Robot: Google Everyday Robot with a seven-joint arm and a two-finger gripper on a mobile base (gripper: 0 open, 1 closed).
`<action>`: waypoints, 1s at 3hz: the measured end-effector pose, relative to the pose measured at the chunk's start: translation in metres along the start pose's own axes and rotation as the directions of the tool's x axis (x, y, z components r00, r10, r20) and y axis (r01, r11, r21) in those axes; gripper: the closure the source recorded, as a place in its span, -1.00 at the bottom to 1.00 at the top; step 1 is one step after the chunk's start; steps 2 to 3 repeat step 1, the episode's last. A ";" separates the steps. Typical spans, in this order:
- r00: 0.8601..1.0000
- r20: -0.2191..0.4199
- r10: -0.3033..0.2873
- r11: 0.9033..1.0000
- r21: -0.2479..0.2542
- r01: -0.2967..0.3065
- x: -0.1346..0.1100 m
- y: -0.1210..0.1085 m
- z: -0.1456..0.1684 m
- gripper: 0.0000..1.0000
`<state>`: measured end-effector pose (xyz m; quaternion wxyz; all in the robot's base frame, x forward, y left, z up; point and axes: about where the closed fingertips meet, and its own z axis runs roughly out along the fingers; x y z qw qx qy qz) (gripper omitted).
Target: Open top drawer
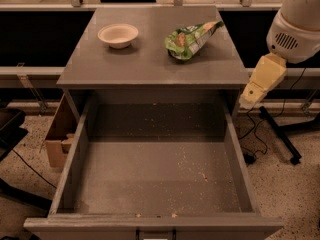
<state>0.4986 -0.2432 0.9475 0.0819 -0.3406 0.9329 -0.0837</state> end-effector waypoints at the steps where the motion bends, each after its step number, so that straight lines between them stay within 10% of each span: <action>1: 1.000 0.000 0.000 1.000 0.000 0.000 0.000 0.000 0.000 -1.00; 3: 1.000 0.000 0.000 1.000 0.000 0.000 0.000 0.000 0.000 -1.00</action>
Offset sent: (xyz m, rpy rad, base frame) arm 0.0000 0.0000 0.0000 0.0000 0.0000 0.0000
